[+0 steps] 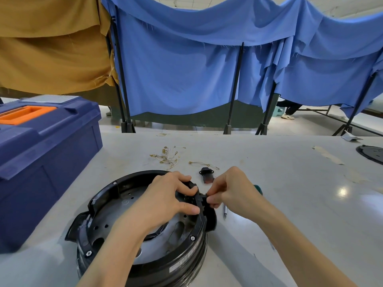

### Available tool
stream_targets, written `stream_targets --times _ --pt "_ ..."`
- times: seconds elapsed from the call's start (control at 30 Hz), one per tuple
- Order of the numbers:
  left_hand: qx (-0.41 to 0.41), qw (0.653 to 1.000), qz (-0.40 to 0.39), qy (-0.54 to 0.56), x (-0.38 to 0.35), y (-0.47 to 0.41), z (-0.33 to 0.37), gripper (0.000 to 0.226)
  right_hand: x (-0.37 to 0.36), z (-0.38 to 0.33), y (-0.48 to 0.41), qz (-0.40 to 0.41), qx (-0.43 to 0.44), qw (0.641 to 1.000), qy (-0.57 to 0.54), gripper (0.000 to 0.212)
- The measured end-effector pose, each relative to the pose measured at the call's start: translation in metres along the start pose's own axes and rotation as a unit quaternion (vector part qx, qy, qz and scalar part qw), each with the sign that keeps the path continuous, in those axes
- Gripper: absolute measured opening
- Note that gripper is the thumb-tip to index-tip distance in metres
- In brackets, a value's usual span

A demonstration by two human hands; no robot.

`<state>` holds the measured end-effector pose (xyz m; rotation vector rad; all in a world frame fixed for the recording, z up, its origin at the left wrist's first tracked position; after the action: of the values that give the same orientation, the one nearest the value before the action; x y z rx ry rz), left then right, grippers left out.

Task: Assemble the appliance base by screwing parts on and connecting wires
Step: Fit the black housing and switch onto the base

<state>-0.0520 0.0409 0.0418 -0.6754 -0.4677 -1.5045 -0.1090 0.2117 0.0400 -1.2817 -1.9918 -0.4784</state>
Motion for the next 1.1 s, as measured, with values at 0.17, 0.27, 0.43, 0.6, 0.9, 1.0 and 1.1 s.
stream_targets --times 0.17,0.27,0.43,0.6,0.9,1.0,1.1 --pt "-0.004 1.000 0.001 -0.009 -0.003 -0.001 0.001 0.028 -0.006 -0.008 0.003 0.015 -0.003 1.000 0.021 0.007" --pt "0.000 1.000 0.004 -0.021 -0.005 -0.002 0.000 0.025 -0.006 -0.009 0.005 0.014 -0.009 1.000 0.026 0.017" --pt "0.006 0.999 0.007 -0.035 -0.007 -0.002 -0.001 0.026 -0.007 -0.016 0.008 -0.008 0.012 0.998 0.053 0.010" --pt "0.012 1.000 0.023 -0.013 -0.007 -0.001 0.001 0.031 -0.018 -0.024 0.013 0.031 0.009 0.990 0.140 0.011" --pt "-0.009 1.000 0.010 -0.009 -0.003 0.000 0.001 0.034 0.003 -0.014 0.013 -0.022 -0.087 0.993 -0.072 0.014" --pt "-0.013 1.000 0.010 -0.019 -0.004 -0.001 0.000 0.034 0.000 -0.015 0.012 -0.004 -0.068 0.998 -0.014 0.015" --pt "-0.013 1.000 0.017 -0.023 -0.007 -0.002 -0.001 0.029 -0.013 -0.023 0.009 0.050 -0.043 0.992 0.109 0.021"
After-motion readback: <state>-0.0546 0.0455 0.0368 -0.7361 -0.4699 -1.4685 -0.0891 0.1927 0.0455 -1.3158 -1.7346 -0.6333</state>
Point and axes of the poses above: each hand's wrist, its own y-axis away from the middle knuckle, its own x-axis out of the back of the hand, z = x × y, the point moved 2 cm from there along -y, towards the middle knuckle, and after that the axes turned 9 degrees about y, right-handed, at the moved point
